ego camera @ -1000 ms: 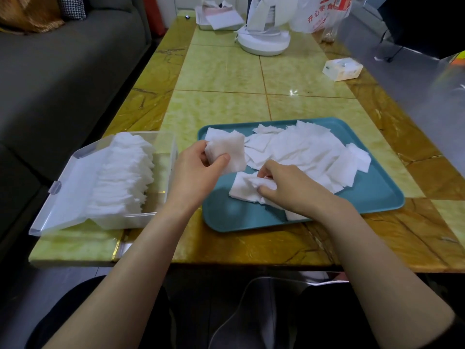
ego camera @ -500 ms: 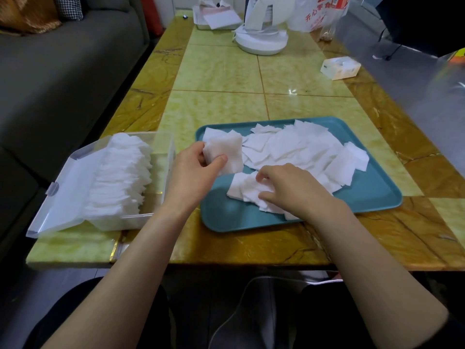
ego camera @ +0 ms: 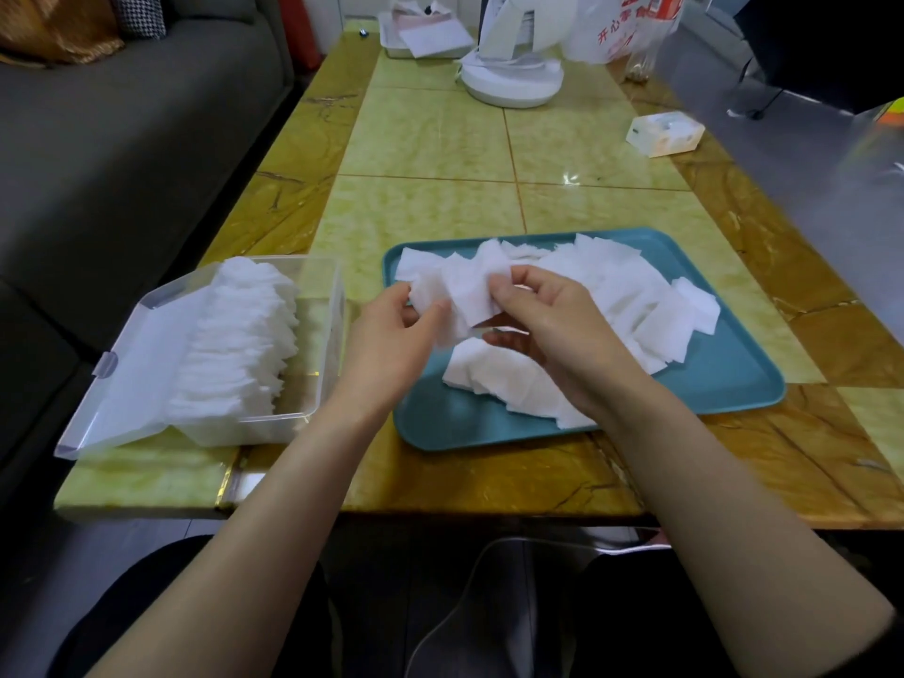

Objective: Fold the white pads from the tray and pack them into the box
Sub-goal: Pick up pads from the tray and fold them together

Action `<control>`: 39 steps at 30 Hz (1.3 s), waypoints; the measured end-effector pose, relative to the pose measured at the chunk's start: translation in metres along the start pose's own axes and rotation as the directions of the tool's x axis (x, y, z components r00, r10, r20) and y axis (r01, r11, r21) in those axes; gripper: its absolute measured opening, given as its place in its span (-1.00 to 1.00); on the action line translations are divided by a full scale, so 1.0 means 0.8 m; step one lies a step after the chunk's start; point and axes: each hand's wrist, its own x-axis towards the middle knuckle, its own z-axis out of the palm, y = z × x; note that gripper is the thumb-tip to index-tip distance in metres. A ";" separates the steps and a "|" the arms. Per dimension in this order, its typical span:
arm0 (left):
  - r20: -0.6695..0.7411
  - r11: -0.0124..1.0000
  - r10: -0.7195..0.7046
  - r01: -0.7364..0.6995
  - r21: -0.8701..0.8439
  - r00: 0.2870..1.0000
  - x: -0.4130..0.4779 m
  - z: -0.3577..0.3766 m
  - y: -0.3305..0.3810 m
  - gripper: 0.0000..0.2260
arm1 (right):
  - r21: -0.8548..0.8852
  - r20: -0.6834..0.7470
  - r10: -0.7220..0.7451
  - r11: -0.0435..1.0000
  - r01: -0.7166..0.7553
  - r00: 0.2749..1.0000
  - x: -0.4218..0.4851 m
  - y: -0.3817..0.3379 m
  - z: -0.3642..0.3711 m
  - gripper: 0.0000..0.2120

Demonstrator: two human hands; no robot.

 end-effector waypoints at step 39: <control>-0.045 0.996 -0.020 0.016 -0.090 0.999 -0.001 -0.010 0.000 -0.91 | -0.953 0.162 0.052 0.266 0.143 0.985 0.001 0.018 -0.034 -0.78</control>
